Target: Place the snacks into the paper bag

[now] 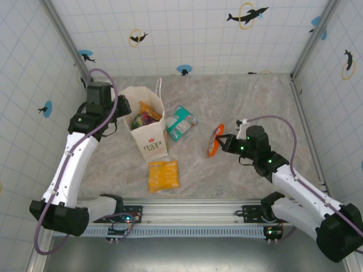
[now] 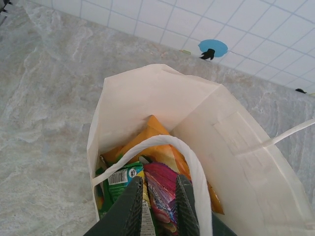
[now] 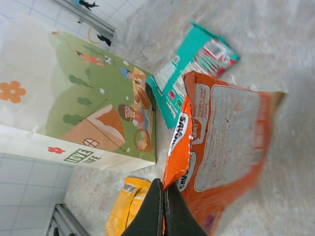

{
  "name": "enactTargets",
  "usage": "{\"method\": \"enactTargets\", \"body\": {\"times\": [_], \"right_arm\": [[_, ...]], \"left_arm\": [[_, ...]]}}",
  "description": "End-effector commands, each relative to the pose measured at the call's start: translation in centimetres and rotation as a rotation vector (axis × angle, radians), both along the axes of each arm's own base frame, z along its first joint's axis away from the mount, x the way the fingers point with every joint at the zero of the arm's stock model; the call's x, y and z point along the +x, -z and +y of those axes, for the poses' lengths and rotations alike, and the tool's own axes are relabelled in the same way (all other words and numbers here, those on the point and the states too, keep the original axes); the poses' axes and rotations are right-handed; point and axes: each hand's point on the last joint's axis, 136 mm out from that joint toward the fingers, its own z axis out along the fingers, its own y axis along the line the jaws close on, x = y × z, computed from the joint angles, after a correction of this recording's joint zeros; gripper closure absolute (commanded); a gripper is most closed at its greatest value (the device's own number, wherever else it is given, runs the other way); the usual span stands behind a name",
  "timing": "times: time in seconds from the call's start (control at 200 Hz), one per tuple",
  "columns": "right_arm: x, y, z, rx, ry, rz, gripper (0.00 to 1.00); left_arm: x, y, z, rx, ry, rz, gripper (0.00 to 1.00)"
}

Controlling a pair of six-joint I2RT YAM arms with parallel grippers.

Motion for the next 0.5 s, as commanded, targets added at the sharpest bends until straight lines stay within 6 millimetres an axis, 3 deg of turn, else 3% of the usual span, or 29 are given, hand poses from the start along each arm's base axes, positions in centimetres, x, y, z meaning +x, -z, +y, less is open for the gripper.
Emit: {"method": "enactTargets", "body": {"times": [0.0,0.09,0.28,0.495], "right_arm": [[1.5,-3.6,0.6,-0.096,-0.047,-0.141,1.0],[2.4,-5.4,1.5,-0.134,-0.086,-0.19,1.0],[4.4,-11.6,3.9,-0.178,-0.163,-0.366,1.0],[6.0,-20.6,6.8,-0.141,-0.216,-0.606,1.0]], "left_arm": [[-0.1,-1.9,0.5,0.003,-0.018,-0.047,0.78],[-0.1,-2.0,0.6,0.003,-0.021,-0.048,0.79],[0.0,-3.0,0.7,-0.001,-0.026,-0.076,0.82],[0.0,-3.3,0.5,-0.01,-0.023,-0.082,0.96]]}}
